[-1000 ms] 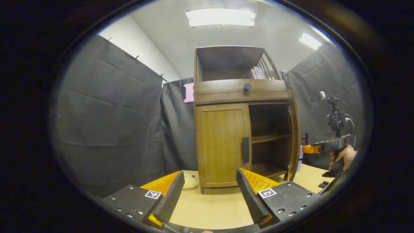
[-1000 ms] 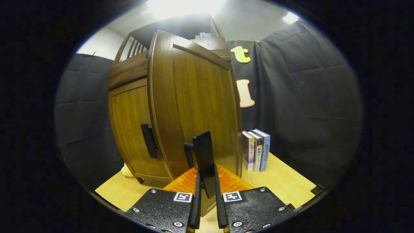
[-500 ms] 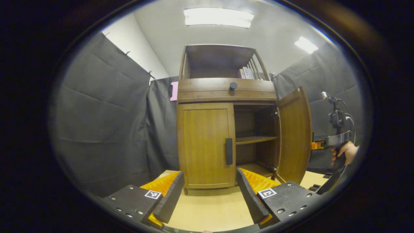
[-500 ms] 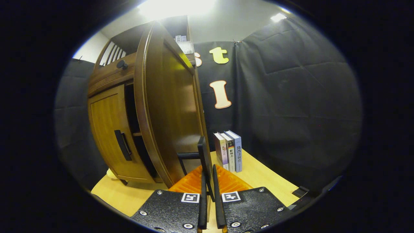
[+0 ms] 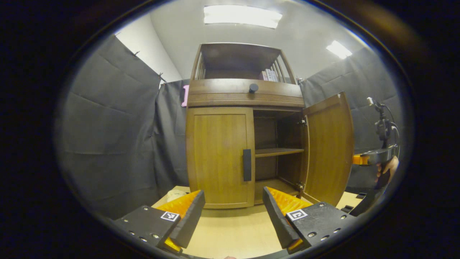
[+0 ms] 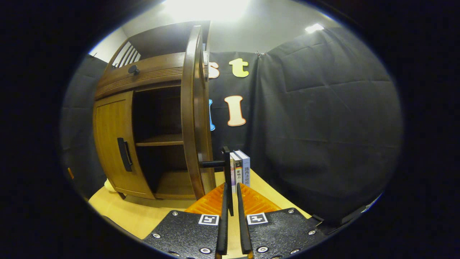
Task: Open the right door of the double-door shoe cabinet with the right hand, and open the left door with the left hand.
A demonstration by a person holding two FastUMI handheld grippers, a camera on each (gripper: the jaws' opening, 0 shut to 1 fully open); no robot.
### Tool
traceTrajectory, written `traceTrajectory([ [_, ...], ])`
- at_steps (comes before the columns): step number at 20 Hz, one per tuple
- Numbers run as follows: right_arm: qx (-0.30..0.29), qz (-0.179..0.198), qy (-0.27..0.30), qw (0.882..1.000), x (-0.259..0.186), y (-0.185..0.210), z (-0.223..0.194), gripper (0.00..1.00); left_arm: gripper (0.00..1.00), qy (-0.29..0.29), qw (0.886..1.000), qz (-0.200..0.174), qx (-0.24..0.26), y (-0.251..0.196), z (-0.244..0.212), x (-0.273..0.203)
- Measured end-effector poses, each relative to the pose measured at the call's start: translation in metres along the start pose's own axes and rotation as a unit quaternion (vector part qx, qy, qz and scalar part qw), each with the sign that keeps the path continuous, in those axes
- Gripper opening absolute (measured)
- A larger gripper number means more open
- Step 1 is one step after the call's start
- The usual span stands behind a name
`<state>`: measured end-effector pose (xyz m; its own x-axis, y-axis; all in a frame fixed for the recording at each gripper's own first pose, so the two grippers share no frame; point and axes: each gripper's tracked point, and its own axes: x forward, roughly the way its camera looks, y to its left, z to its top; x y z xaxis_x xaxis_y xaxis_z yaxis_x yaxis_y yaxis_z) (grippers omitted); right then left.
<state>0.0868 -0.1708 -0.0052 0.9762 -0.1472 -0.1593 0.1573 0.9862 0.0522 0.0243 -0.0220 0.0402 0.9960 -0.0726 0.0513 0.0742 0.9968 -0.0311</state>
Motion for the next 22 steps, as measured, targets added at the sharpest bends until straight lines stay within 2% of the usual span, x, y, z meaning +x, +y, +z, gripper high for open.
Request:
traceTrajectory([
  [1, 0.003, -0.009, 0.000, 1.000, -0.001, -0.008, -0.001, 0.14, 0.92, 0.001, 1.000, -0.002, 0.000, -0.001, 0.000, 0.007],
  [3, 0.007, -0.029, -0.003, 1.000, -0.003, -0.026, 0.002, 0.14, 0.92, 0.000, 1.000, -0.009, 0.000, -0.006, 0.001, 0.022],
  [5, 0.008, -0.025, -0.010, 1.000, -0.012, -0.027, 0.009, 0.14, 0.92, -0.004, 1.000, -0.016, 0.000, -0.011, 0.004, 0.041],
  [6, 0.007, -0.023, -0.015, 1.000, -0.017, -0.026, 0.014, 0.10, 0.92, -0.003, 1.000, -0.019, 0.001, -0.013, 0.007, 0.051],
  [8, -0.005, -0.024, -0.029, 0.999, -0.026, -0.029, 0.021, 0.13, 0.92, -0.005, 1.000, -0.023, 0.005, -0.014, 0.015, 0.072],
  [9, -0.011, -0.020, -0.036, 0.999, -0.032, -0.027, 0.027, 0.20, 0.92, -0.008, 1.000, -0.025, 0.008, -0.016, 0.018, 0.081],
  [12, -0.022, -0.011, -0.070, 0.997, -0.054, -0.026, 0.032, 0.63, 0.92, -0.018, 0.999, -0.032, 0.008, -0.021, 0.027, 0.108],
  [13, -0.025, -0.013, -0.080, 0.996, -0.059, -0.026, 0.031, 0.77, 0.89, -0.019, 0.999, -0.032, 0.007, -0.022, 0.029, 0.117],
  [14, -0.028, -0.016, -0.087, 0.996, -0.062, -0.026, 0.031, 0.92, 0.92, -0.021, 0.999, -0.032, 0.009, -0.022, 0.030, 0.124],
  [15, -0.030, -0.016, -0.090, 0.995, -0.065, -0.027, 0.028, 0.94, 0.92, -0.023, 0.999, -0.032, 0.012, -0.022, 0.031, 0.131],
  [19, -0.040, -0.007, -0.073, 0.996, -0.068, -0.023, 0.010, 0.95, 0.92, -0.025, 0.999, -0.021, 0.019, -0.020, 0.027, 0.172],
  [20, -0.046, -0.006, -0.067, 0.997, -0.068, -0.024, 0.004, 0.94, 0.88, -0.022, 0.999, -0.018, 0.018, -0.019, 0.025, 0.179],
  [22, -0.048, -0.007, -0.056, 0.997, -0.066, -0.024, -0.005, 0.94, 0.92, -0.024, 0.999, -0.018, 0.012, -0.020, 0.021, 0.205],
])
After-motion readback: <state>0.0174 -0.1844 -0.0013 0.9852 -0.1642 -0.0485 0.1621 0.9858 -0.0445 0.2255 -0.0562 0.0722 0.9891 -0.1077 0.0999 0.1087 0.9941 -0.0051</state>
